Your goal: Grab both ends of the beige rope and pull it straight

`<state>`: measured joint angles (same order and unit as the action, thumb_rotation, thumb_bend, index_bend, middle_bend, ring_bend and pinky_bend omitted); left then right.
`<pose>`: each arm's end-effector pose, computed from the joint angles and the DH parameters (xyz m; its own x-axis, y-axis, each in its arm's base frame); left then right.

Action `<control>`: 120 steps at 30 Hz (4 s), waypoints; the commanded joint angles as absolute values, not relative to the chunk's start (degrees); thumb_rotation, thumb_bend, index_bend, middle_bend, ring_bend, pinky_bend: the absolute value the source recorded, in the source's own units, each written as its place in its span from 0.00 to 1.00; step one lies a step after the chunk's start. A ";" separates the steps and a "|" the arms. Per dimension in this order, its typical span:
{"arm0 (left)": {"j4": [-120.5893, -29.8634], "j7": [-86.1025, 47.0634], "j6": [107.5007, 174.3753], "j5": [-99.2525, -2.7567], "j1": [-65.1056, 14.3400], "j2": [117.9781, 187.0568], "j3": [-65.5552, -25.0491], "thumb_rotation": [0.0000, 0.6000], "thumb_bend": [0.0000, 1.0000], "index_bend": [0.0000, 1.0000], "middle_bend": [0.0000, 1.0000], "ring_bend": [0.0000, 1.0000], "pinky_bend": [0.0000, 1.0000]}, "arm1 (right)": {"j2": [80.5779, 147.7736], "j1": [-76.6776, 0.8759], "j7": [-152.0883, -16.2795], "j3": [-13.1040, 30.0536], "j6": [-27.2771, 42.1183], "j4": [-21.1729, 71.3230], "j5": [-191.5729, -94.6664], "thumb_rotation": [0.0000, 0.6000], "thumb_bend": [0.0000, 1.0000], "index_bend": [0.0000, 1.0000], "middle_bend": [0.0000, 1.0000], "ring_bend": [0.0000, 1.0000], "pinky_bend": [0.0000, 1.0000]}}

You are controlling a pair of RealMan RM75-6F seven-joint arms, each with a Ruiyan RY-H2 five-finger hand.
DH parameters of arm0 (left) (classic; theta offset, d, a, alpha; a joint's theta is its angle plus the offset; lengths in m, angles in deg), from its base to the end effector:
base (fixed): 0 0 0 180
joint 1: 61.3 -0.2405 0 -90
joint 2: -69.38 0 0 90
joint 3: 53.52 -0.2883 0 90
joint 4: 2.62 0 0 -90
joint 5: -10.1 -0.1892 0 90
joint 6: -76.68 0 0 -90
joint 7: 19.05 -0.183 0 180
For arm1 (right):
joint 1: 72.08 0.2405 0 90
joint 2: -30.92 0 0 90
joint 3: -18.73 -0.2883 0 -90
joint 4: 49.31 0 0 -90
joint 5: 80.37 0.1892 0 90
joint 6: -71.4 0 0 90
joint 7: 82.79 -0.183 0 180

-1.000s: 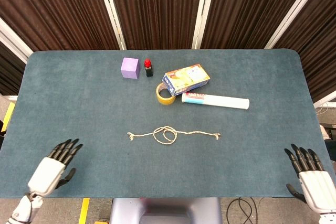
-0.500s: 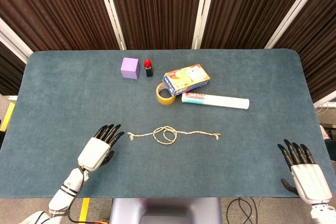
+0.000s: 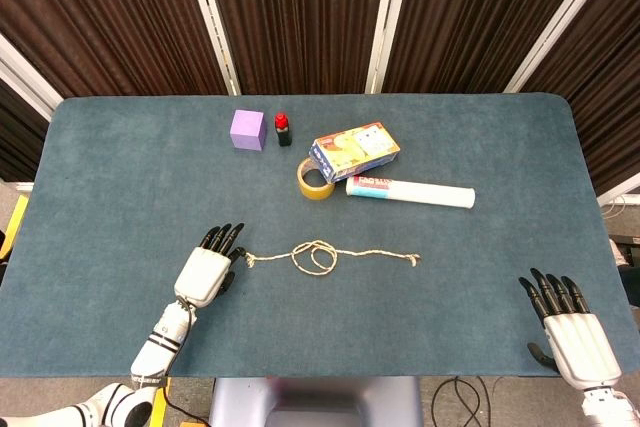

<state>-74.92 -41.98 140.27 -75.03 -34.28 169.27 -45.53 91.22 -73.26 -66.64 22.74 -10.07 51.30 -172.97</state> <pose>-0.2124 0.3294 -0.0504 0.5591 0.0995 0.8231 0.7781 -0.4057 -0.4795 -0.3228 -0.1590 0.1657 0.5695 -0.2101 0.7947 -0.8198 -0.0743 0.5678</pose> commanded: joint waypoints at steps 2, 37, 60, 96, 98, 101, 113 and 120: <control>-72.27 -42.12 140.83 -74.12 -33.25 171.79 -45.24 1.00 0.47 0.41 0.01 0.00 0.14 | 91.51 -73.43 -66.21 22.92 -10.37 51.39 -173.07 1.00 0.31 0.00 0.00 0.00 0.00; -60.25 -47.11 138.83 -68.69 -27.90 180.86 -44.85 1.00 0.45 0.47 0.06 0.00 0.15 | 91.22 -73.18 -66.63 22.69 -10.39 50.82 -171.01 1.00 0.30 0.00 0.00 0.00 0.00; -64.32 -45.10 142.46 -70.34 -28.41 178.49 -46.52 1.00 0.44 0.61 0.10 0.00 0.15 | 91.76 -72.20 -65.04 22.79 -9.38 51.48 -172.05 1.00 0.30 0.00 0.00 0.00 0.00; -72.97 -43.70 147.16 -71.94 -31.71 169.99 -48.18 1.00 0.44 0.60 0.10 0.00 0.15 | 125.13 -44.98 -45.06 8.50 11.74 30.15 -145.90 1.00 0.33 0.56 0.01 0.00 0.00; -72.97 -43.50 147.07 -71.84 -31.70 169.88 -48.09 1.00 0.44 0.60 0.10 0.00 0.15 | 125.87 -44.49 -45.21 8.60 11.62 29.26 -145.86 1.00 0.34 0.57 0.01 0.00 0.00; -72.85 -43.16 146.91 -71.79 -31.64 169.75 -48.05 1.00 0.44 0.60 0.10 0.00 0.15 | 126.87 -43.73 -45.02 8.41 12.00 27.98 -144.70 1.00 0.37 0.58 0.02 0.00 0.00; -72.08 -42.01 146.51 -71.68 -31.31 169.50 -47.73 1.00 0.44 0.60 0.10 0.00 0.15 | 129.11 -41.77 -45.30 8.83 12.71 24.56 -142.52 1.00 0.48 0.60 0.04 0.00 0.00; -71.83 -41.61 146.35 -71.56 -31.25 169.55 -47.71 1.00 0.44 0.60 0.10 0.00 0.15 | 129.13 -41.35 -44.52 9.35 12.79 24.40 -141.01 1.00 0.48 0.60 0.04 0.00 0.00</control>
<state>-71.84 -41.62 146.36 -71.57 -31.25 169.54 -47.72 129.15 -41.41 -44.66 9.27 12.79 24.41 -141.18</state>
